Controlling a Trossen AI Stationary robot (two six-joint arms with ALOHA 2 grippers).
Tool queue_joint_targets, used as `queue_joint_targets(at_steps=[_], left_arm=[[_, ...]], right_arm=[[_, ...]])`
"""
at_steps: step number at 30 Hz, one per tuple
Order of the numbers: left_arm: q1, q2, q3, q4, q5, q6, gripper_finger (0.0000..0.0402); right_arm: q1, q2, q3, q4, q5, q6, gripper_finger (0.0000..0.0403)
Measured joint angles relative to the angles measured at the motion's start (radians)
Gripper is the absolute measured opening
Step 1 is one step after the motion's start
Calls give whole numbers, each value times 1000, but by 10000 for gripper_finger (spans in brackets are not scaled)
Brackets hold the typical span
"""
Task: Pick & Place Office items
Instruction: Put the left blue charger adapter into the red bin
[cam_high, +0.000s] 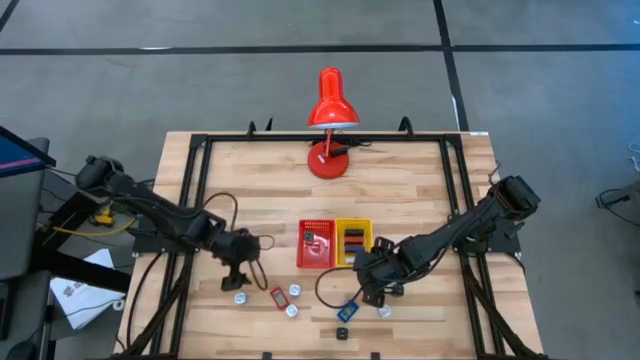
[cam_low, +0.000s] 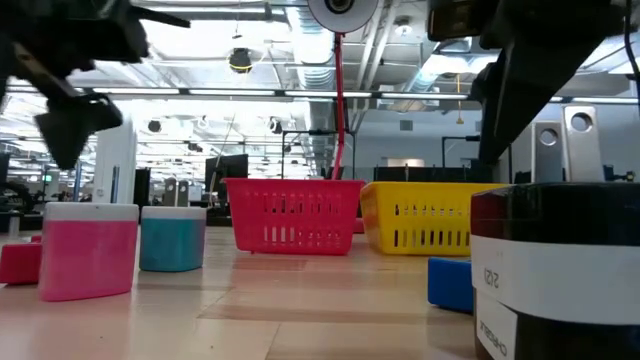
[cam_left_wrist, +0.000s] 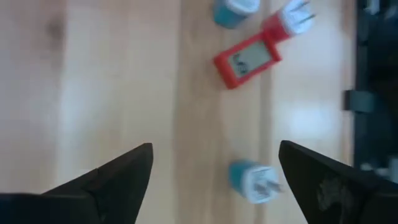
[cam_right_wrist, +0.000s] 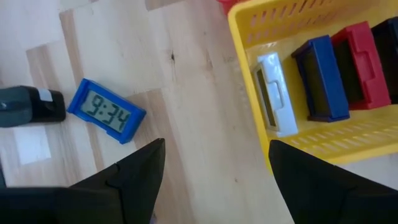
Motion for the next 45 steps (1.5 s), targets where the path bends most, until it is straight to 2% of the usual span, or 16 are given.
queue_joint_targets(at_steps=[5,9,12,20,25,40,45], left_arm=[[-50,-39,-74,108,-7,-30,349],[-72,-11,-74,113,-18,-63,343],[-132,39,-41,112,-27,-64,334],[-286,228,62,-36,-166,-68,315],[-317,291,87,-19,-165,-70,315],[-389,303,88,-66,-133,-111,298],[-412,363,88,-59,-143,-33,290]], right_arm=[[0,0,0,3,3,5,279],[0,0,0,3,3,8,279],[-6,0,0,1,3,8,279],[-34,0,0,-6,2,-1,279],[-46,0,0,-12,0,-3,279],[-42,0,0,-22,-1,-3,279],[-42,0,0,-22,-1,-2,279]])
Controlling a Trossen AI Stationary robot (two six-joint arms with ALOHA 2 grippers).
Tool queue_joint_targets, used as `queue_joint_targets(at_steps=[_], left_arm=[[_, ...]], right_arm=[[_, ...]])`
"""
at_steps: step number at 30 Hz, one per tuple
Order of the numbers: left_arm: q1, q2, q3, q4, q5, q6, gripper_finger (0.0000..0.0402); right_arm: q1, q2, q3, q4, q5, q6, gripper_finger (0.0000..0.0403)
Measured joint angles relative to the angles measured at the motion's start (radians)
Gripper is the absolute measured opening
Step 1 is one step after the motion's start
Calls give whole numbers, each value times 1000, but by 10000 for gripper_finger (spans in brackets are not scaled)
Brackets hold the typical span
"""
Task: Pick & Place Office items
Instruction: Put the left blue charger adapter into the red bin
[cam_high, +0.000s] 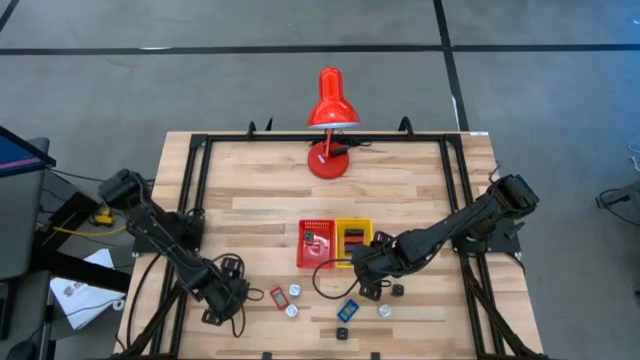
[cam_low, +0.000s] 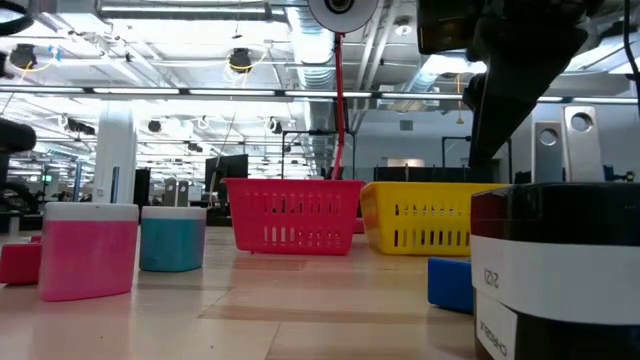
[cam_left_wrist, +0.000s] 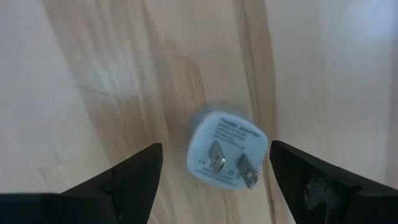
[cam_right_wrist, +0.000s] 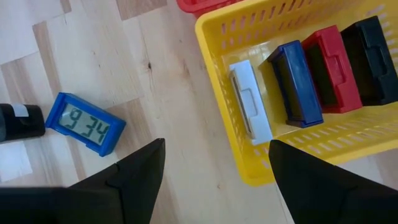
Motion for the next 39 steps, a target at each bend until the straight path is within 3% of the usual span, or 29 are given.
queue_joint_targets(at_steps=[15,23,35,39], left_arm=[[0,-26,0,20,-5,29,236],[0,-27,0,16,-69,30,203],[10,-27,-1,16,-70,30,134],[46,-28,-1,27,-68,30,134]], right_arm=[[1,0,0,0,0,1,279],[1,0,0,1,0,2,279],[1,0,0,2,0,1,279],[1,0,0,1,0,0,279]])
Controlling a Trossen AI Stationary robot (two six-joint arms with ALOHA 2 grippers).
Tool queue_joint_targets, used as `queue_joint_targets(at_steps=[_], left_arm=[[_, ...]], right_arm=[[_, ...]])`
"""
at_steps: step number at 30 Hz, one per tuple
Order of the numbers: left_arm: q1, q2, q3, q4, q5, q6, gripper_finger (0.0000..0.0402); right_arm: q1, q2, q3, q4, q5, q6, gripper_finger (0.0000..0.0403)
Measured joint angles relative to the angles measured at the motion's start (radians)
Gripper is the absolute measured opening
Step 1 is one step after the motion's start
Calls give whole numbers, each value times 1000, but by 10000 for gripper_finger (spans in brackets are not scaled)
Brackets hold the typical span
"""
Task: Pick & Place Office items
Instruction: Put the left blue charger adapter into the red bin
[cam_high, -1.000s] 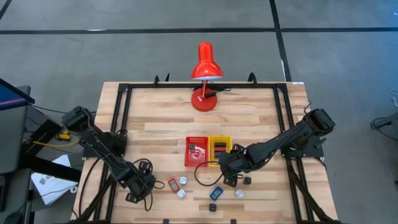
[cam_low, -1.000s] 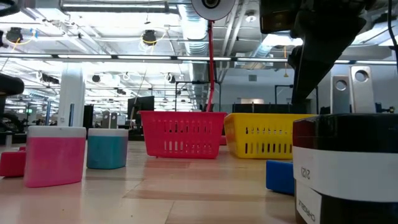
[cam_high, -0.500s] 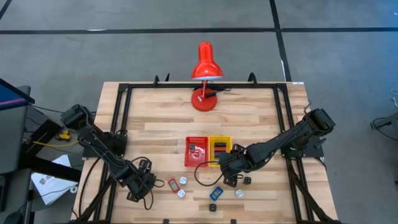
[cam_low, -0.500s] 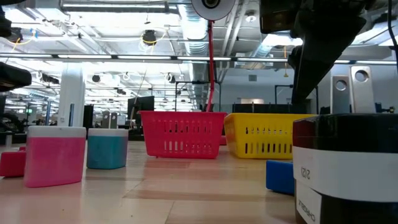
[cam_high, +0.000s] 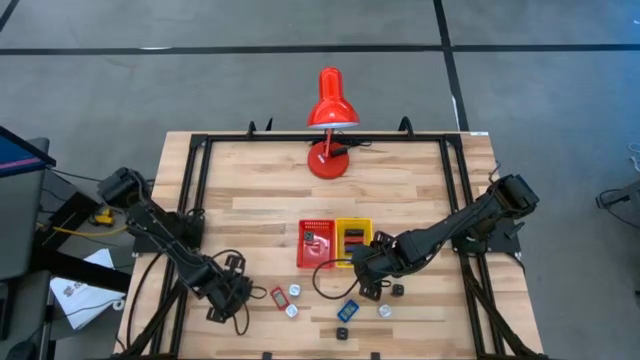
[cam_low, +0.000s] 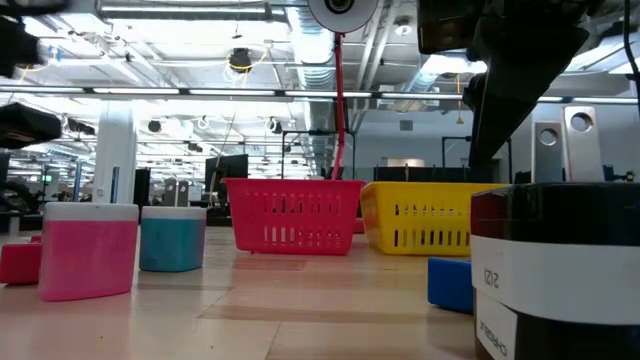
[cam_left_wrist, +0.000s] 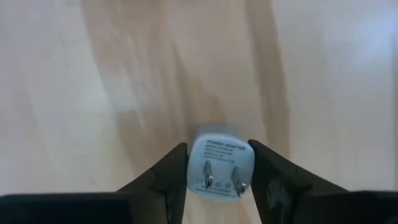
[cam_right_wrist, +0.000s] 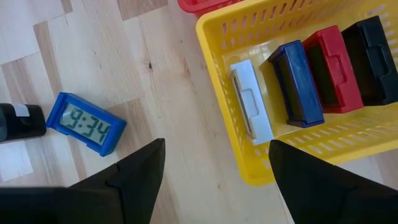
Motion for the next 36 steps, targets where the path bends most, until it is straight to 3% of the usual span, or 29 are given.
queue_joint_targets(at_steps=[10,18,24,29,36], left_arm=[[281,-126,0,49,-1,22,136],[524,-197,0,339,17,351,136],[641,-100,89,375,20,519,136],[673,26,221,371,21,658,136],[705,157,303,344,20,699,136]], right_arm=[[11,0,0,-19,-3,0,279],[39,0,0,-60,-5,70,279],[36,0,0,-67,-27,74,279],[21,0,0,-79,-28,74,279],[30,0,0,-87,-28,73,279]])
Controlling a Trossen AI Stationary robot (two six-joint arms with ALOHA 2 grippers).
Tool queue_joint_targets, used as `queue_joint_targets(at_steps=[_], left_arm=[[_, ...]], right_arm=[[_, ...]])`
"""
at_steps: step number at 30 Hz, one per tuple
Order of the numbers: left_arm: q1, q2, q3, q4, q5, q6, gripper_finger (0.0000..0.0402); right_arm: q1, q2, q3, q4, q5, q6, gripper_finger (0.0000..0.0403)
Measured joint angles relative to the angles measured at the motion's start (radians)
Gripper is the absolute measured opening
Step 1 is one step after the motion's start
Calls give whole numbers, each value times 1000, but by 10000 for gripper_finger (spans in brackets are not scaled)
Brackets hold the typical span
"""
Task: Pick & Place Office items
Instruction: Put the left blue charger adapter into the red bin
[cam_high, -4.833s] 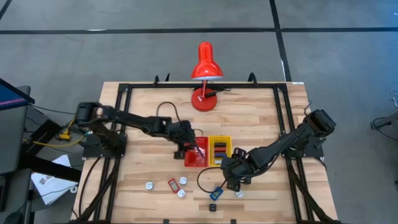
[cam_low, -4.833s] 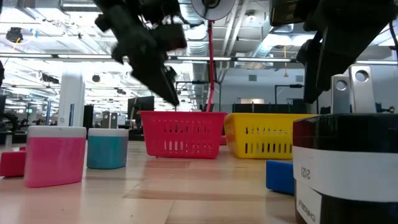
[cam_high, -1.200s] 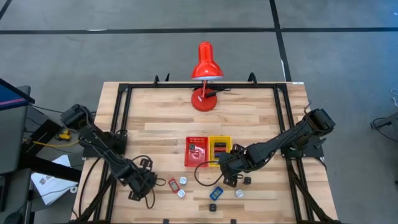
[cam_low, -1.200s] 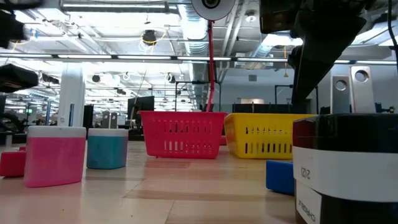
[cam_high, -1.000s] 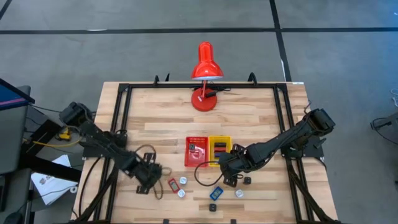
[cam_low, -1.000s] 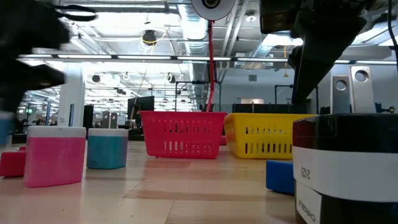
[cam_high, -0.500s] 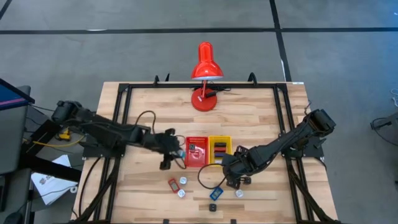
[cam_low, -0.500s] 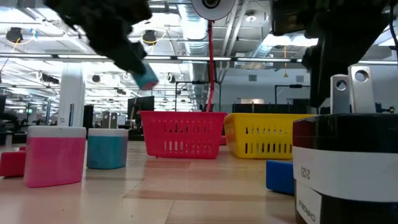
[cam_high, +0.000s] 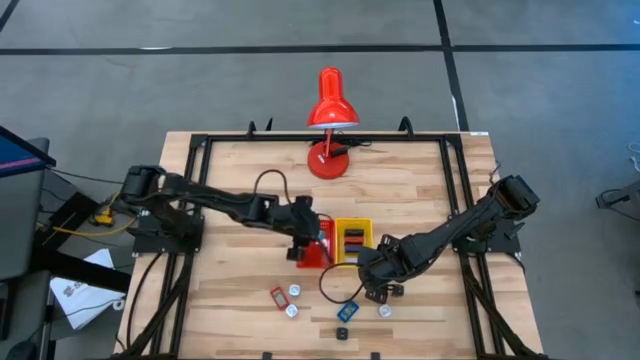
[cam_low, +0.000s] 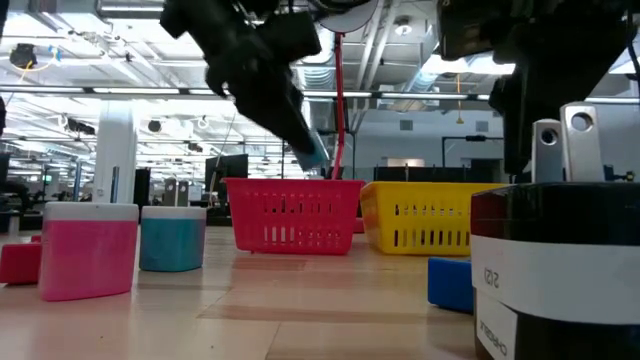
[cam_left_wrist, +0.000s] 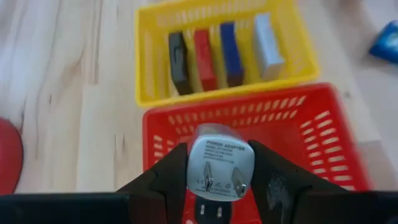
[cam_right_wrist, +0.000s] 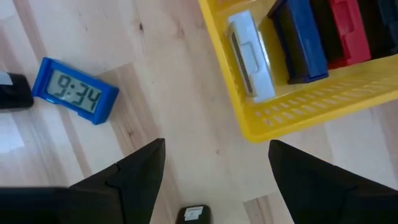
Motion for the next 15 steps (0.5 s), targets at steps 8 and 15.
queue_joint_targets(at_steps=[8,15], left_arm=[[14,87,2,69,1,0,141],[14,143,2,78,1,0,141]], right_arm=[[1,0,0,2,1,-8,279],[1,0,0,10,1,-10,279]])
